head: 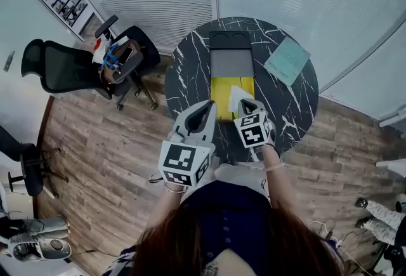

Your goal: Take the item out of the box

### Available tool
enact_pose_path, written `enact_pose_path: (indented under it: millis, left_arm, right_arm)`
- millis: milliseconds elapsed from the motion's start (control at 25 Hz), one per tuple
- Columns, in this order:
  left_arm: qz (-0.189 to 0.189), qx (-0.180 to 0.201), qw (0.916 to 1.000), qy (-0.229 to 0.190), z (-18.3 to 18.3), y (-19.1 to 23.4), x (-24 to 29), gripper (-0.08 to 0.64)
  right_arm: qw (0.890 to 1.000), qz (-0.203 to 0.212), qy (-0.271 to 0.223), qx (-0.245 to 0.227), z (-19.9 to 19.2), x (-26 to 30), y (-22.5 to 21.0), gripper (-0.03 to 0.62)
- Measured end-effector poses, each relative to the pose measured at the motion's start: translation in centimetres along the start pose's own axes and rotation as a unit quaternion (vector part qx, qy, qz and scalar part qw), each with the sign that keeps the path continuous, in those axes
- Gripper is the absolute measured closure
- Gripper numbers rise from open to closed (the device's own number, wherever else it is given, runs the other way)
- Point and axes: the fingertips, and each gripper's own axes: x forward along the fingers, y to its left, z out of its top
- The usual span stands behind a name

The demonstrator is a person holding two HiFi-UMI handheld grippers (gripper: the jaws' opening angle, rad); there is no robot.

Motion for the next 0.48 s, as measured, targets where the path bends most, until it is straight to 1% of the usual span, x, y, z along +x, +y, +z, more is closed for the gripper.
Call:
enact_pose_path:
  millis: [480]
  left_arm:
    - [-0.007,0.004,0.9999,-0.011,0.3,-1.2,-2.3,0.533]
  right_arm:
    - [0.999,-0.014,-0.051,0.013,2.7,-4.5,0.9,0.568]
